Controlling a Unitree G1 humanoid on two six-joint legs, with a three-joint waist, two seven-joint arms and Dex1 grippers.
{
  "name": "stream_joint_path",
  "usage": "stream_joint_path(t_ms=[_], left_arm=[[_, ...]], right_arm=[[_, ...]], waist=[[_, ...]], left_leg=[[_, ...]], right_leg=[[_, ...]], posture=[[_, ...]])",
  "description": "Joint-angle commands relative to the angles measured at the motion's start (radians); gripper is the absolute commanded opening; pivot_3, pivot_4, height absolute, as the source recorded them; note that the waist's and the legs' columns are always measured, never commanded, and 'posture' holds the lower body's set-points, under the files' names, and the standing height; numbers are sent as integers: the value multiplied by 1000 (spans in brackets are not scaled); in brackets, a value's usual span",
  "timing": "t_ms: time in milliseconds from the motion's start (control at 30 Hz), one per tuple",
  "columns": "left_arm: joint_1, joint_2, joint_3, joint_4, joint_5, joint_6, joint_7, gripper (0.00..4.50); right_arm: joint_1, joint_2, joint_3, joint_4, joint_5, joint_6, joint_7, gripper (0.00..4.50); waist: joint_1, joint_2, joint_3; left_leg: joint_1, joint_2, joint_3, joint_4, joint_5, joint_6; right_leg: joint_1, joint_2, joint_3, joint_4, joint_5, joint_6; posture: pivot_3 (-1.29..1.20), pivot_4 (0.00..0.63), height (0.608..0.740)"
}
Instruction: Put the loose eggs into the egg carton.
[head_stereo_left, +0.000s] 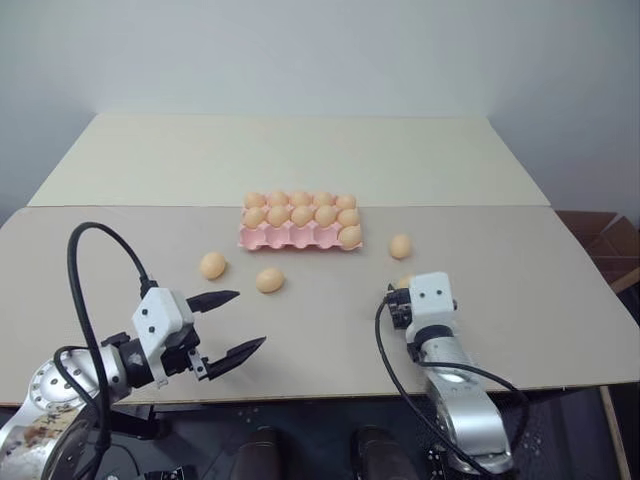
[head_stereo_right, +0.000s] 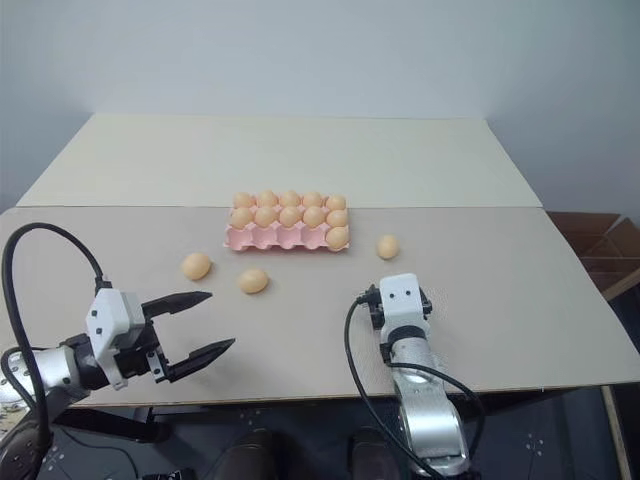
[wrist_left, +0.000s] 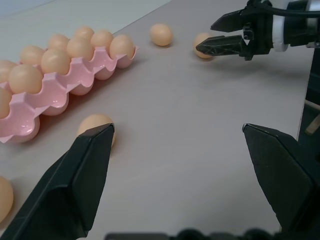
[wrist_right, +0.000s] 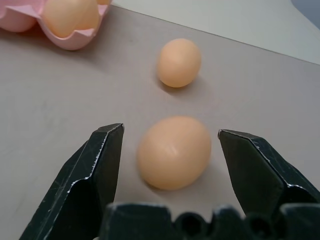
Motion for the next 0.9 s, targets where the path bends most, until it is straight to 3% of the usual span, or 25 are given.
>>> stream_joint_path(t_ms=[33,700,800,900], left_arm=[[-10,-6,-1,-9,6,-20,-7,4451],[-10,-26,0,-12,29,-23,-15,4451],[-7,-27,2,-12,30,-23,-15,4500],[0,-30,6,-13,31,-23,-13,4500]], right_arm=[[-32,31,-14,18,-20,-10,-51,3610],[-34,91,-51,32,16,24,-78,3610],[-39,89,-53,32,25,26,-79,3016],[-38,84,-52,32,31,20,-78,2048]], waist=[[-1,0,0],[-3,0,0],[-3,0,0],[-4,0,0]], left_leg=[[0,0,0,0,0,0],[0,0,0,0,0,0],[0,0,0,0,0,0],[0,0,0,0,0,0]], right_leg=[[0,0,0,0,0,0],[-1,0,0,0,0,0],[-1,0,0,0,0,0],[-1,0,0,0,0,0]], posture=[[0,150,740],[0,150,740],[0,150,740],[0,150,740]])
